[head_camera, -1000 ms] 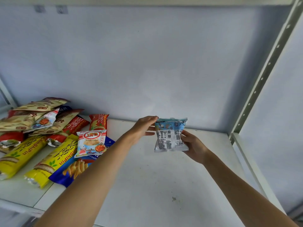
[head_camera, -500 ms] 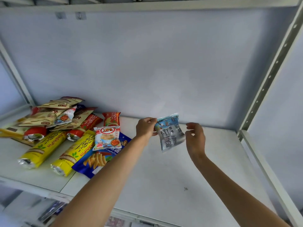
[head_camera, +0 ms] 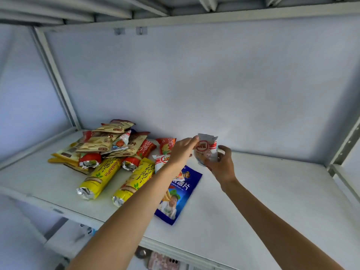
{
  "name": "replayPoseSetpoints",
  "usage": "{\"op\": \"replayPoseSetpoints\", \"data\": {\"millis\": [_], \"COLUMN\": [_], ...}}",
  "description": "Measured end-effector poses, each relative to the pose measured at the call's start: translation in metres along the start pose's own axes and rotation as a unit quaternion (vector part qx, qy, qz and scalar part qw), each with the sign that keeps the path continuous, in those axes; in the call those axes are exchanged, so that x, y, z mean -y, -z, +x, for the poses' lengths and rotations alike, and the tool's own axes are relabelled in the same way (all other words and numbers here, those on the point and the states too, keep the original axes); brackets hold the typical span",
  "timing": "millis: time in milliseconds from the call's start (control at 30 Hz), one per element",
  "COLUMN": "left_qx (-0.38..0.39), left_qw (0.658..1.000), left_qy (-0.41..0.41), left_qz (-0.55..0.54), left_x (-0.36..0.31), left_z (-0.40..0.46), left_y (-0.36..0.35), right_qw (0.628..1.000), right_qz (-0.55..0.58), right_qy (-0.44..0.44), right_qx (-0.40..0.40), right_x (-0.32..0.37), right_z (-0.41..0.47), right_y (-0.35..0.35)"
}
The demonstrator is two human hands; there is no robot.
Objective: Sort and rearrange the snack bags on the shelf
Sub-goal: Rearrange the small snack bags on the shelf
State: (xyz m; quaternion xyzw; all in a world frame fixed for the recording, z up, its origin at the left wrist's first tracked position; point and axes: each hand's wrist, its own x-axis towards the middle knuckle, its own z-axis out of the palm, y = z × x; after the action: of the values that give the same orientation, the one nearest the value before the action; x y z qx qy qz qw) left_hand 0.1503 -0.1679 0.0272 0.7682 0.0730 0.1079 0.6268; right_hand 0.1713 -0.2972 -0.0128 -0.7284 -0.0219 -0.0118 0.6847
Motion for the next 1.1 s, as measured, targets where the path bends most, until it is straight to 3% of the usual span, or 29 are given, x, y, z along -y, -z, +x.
{"op": "replayPoseSetpoints", "data": {"millis": [133, 267, 433, 533, 633, 733, 833, 1100], "left_qx": [-0.003, 0.023, -0.067, -0.077, -0.05, 0.007, 0.04, 0.105], "left_qw": [0.998, 0.992, 0.993, 0.989, 0.982, 0.975, 0.957, 0.889], "left_qy": [0.056, 0.124, 0.095, 0.071, 0.097, 0.1, 0.044, -0.091], "left_qz": [0.022, -0.003, 0.032, 0.102, 0.155, 0.199, 0.283, 0.436], "left_x": [0.025, 0.047, 0.063, 0.071, 0.075, 0.076, 0.08, 0.069], "left_z": [0.012, 0.02, 0.028, 0.032, 0.041, 0.048, 0.048, 0.027], "left_y": [0.071, 0.125, 0.171, 0.188, 0.203, 0.214, 0.226, 0.248], "right_qw": [0.97, 0.948, 0.973, 0.975, 0.979, 0.984, 0.982, 0.953], "right_qz": [0.193, 0.24, 0.112, 0.087, 0.044, -0.041, -0.149, -0.303], "right_qy": [-0.122, -0.171, -0.193, -0.203, -0.199, -0.171, -0.109, -0.027], "right_qx": [0.087, 0.123, 0.061, 0.014, -0.019, 0.011, 0.046, 0.006], "right_x": [0.007, 0.004, -0.005, -0.007, -0.005, -0.001, 0.003, 0.011], "right_z": [-0.005, -0.011, -0.011, -0.008, -0.004, -0.006, -0.019, -0.051], "right_y": [-0.04, -0.085, -0.145, -0.182, -0.207, -0.214, -0.216, -0.176]}}
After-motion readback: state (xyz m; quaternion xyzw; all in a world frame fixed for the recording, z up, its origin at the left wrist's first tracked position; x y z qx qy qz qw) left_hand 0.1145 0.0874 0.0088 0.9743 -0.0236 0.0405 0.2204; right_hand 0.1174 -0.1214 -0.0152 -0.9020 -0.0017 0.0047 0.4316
